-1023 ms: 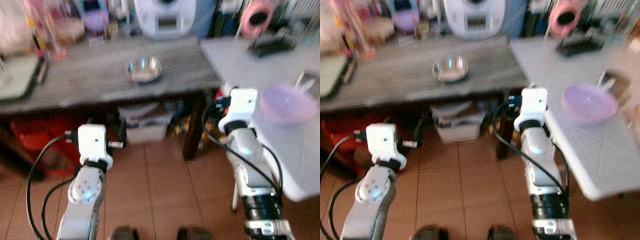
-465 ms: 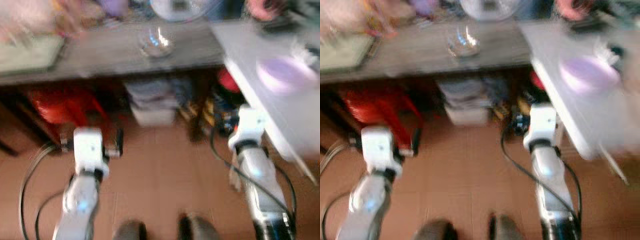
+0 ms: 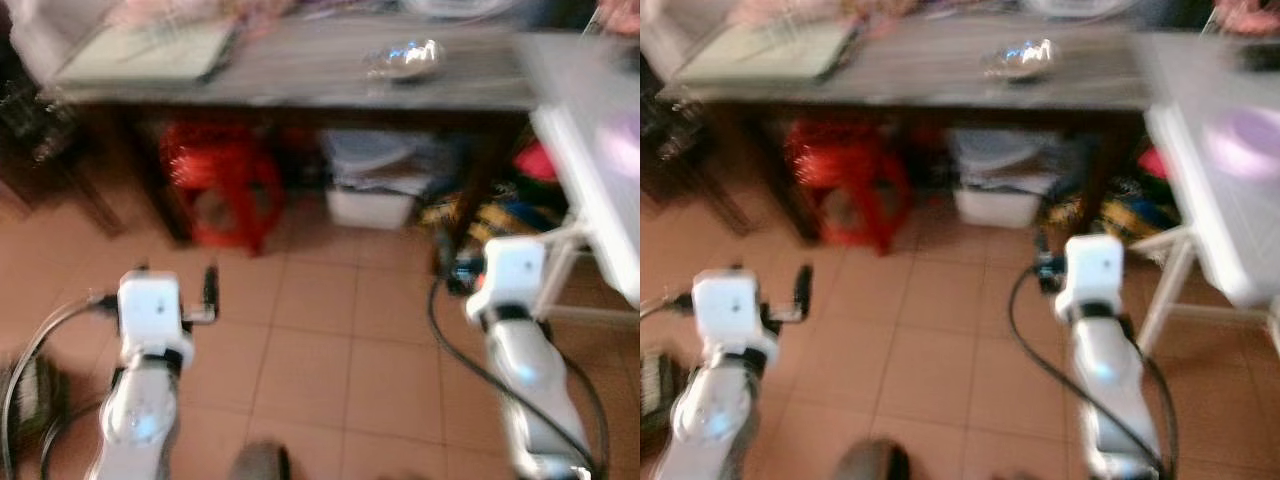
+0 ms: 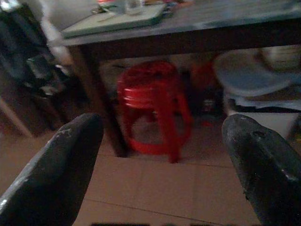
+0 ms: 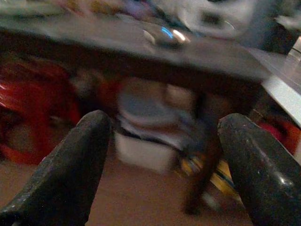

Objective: Setting the table

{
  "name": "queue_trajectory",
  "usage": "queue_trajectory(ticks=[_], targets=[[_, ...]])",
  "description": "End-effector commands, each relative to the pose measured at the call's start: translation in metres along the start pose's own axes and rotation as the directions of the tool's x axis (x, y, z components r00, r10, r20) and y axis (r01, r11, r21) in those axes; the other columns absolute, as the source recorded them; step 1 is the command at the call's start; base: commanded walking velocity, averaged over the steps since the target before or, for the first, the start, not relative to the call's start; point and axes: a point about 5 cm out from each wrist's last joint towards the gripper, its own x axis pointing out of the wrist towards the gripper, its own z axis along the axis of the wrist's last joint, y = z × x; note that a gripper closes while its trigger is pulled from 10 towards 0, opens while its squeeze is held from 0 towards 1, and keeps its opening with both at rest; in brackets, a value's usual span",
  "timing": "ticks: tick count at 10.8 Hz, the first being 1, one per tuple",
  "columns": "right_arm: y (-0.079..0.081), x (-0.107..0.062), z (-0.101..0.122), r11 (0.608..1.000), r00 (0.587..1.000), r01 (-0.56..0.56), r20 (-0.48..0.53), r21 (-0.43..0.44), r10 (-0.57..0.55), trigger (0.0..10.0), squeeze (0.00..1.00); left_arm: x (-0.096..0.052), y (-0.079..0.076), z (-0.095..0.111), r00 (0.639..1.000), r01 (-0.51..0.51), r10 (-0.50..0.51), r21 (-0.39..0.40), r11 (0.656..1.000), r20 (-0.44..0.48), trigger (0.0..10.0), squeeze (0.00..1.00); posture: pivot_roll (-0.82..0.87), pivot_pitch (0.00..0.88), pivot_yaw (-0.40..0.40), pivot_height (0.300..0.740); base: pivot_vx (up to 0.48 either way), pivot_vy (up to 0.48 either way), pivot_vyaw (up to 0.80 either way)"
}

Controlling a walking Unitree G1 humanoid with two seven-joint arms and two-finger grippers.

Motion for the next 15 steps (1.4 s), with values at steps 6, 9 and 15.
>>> queue_trajectory(ticks=[6, 9, 15], targets=[[-0.003, 0.015, 0.024, 1.000, 0.997, 0.009, 0.081, -0.007, -0.009, 10.0, 0.00, 0.000, -0.015, 0.013, 0.993, 0.108, -0.107, -0.025, 0.994, 0.049, 10.0, 0.00, 0.08, 0.098, 0.041, 0.740, 0.000, -0.356, 0.00], [0.005, 0.031, 0.042, 1.000, 0.988, -0.019, 0.153, -0.004, 0.019, 10.0, 0.00, -0.001, -0.023, 0.017, 0.984, 0.165, -0.163, -0.019, 0.986, 0.070, 10.0, 0.00, 0.09, 0.095, 0.036, 0.740, 0.365, -0.305, 0.00], [0.011, 0.034, 0.047, 0.999, 0.982, -0.044, 0.182, 0.008, 0.042, 10.0, 1.00, 0.000, -0.024, 0.023, 0.979, 0.186, -0.183, -0.028, 0.982, 0.093, 10.0, 0.00, 0.10, 0.112, 0.038, 0.740, 0.444, 0.000, 0.00]])
